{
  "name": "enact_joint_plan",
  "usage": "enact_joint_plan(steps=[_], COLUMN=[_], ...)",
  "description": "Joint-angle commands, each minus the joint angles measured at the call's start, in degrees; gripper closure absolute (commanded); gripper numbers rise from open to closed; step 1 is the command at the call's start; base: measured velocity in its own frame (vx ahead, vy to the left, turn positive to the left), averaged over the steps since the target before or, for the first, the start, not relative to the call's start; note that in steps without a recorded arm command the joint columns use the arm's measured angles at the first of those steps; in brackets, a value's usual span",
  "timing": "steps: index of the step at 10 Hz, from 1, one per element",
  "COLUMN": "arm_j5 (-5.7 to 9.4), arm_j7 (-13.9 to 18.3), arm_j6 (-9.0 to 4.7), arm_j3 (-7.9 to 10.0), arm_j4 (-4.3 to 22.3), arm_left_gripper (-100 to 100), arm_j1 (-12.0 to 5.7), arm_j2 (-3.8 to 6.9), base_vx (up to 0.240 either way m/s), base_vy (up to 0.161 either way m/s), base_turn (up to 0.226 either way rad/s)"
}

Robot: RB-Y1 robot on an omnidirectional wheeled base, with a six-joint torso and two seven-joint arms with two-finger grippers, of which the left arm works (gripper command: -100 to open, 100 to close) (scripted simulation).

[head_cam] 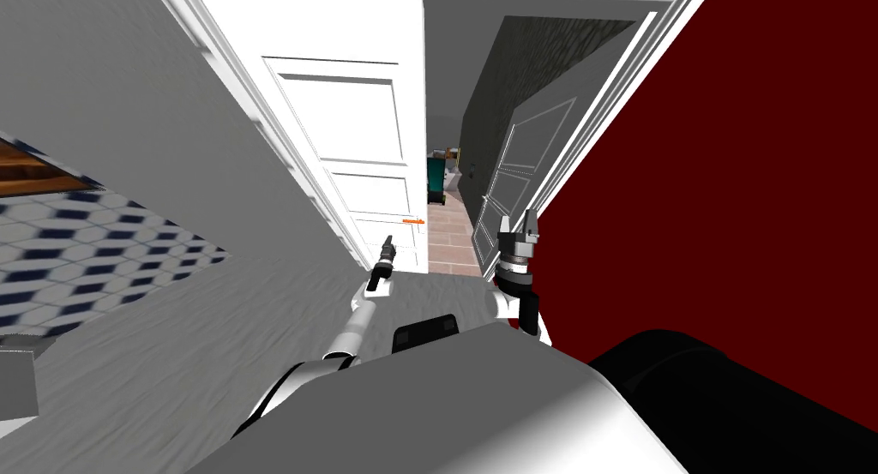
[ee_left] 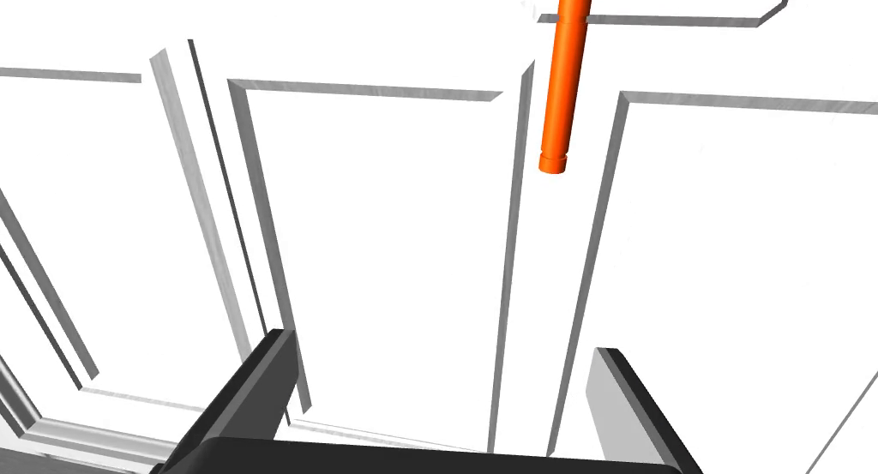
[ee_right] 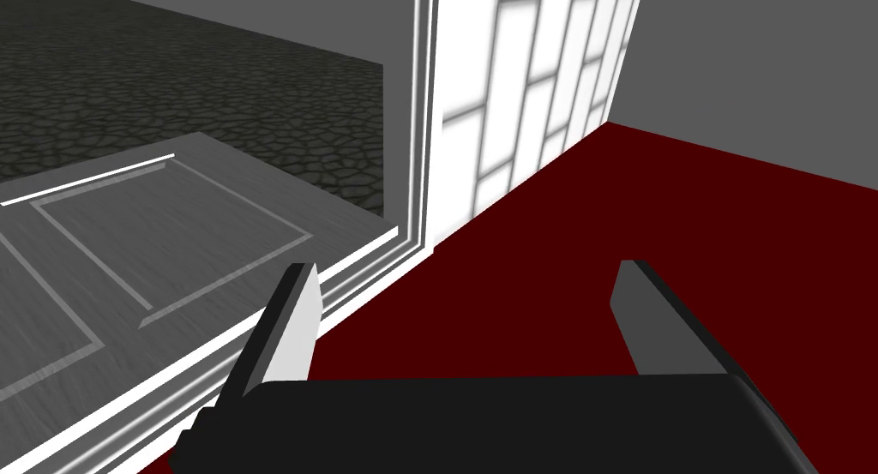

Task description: Push the door open

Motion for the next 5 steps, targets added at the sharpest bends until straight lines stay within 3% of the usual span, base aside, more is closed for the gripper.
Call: enact_joint_plan(steps=[1, 5], arm_j5=[0.03, 0.07], arm_j7=[0.0, -0.08], arm_j6=[-0.31, -0.44], arm_j3=[-0.01, -0.26], arm_j4=[1.58, 7.55], arm_left_gripper=[-100, -100], arm_j1=[-0.79, -4.4], arm_j2=[-0.08, -0.84], base_vx=[0.073, 0.078], base_vy=[0.018, 0.002], base_turn=[-0.013, -0.042])
